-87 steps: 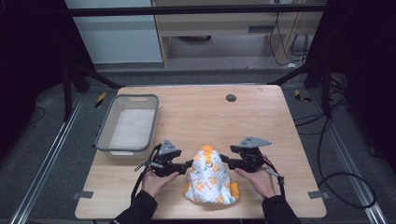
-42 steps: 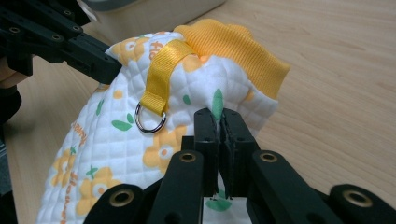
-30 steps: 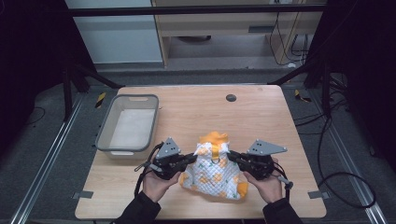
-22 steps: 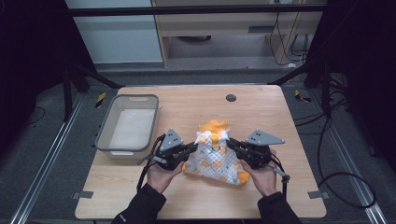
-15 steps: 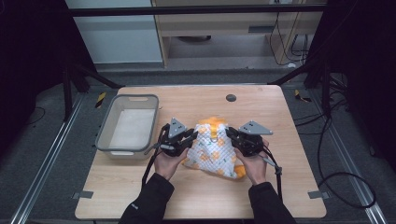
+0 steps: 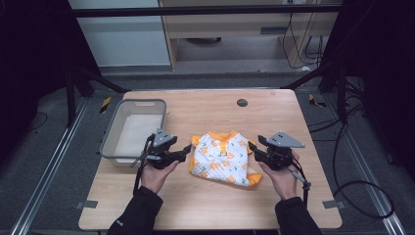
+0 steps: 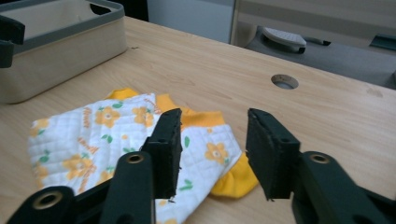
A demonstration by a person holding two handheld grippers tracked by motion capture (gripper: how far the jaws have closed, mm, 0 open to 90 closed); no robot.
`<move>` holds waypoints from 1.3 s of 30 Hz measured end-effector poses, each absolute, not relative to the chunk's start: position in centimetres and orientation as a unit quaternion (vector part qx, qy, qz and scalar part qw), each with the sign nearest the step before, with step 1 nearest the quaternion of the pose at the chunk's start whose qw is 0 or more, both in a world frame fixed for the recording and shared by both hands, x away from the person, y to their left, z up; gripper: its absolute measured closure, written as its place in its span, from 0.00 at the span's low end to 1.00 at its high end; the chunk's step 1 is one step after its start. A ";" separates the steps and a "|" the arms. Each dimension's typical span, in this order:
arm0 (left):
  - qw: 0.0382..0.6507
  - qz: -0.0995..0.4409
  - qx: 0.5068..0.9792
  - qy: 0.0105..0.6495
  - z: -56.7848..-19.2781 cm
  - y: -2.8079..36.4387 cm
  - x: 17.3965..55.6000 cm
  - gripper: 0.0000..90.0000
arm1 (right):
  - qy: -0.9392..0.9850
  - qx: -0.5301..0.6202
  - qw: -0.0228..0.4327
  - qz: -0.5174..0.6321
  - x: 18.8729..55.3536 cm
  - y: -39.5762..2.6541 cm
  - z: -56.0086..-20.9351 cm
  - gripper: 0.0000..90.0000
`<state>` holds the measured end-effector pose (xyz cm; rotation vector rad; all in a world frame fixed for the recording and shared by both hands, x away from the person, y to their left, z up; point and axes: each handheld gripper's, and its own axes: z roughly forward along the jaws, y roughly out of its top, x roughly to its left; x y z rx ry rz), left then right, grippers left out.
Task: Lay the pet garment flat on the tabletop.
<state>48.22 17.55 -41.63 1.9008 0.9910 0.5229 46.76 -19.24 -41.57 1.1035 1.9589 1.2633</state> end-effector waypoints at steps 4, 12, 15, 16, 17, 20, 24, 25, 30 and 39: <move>0.445 0.202 0.778 0.395 -42.5 18.8 46.7 0.39 | 0.742 0.404 0.262 0.466 45.3 -20.1 -41.9 0.53; 0.408 0.189 0.810 0.377 -45.4 18.7 45.2 0.42 | 0.775 0.385 0.220 0.450 42.8 -20.3 -44.7 0.45; 0.401 0.185 0.817 0.372 -46.0 18.1 45.2 0.42 | 0.788 0.377 0.209 0.440 42.3 -20.1 -45.9 0.43; 0.396 0.187 0.820 0.368 -46.3 17.8 45.1 0.41 | 0.791 0.374 0.206 0.439 42.2 -20.1 -46.2 0.42; 0.391 0.187 0.823 0.367 -46.5 17.6 45.1 0.41 | 0.793 0.374 0.199 0.438 42.1 -20.1 -46.6 0.42; 0.380 0.184 0.833 0.359 -47.2 16.8 45.2 0.41 | 0.798 0.374 0.190 0.433 41.8 -20.1 -47.4 0.42; 0.373 0.177 0.841 0.349 -47.7 16.0 45.5 0.41 | 0.805 0.370 0.181 0.426 41.4 -20.0 -48.1 0.43; 0.371 0.176 0.844 0.346 -47.8 15.8 45.6 0.41 | 0.808 0.368 0.176 0.426 41.3 -19.9 -48.2 0.44; 0.368 0.170 0.849 0.339 -48.4 14.8 46.0 0.43 | 0.820 0.355 0.167 0.417 41.3 -19.2 -48.9 0.46; 0.370 0.162 0.855 0.325 -49.1 13.6 46.3 0.56 | 0.837 0.347 0.154 0.395 42.0 -17.8 -49.7 0.60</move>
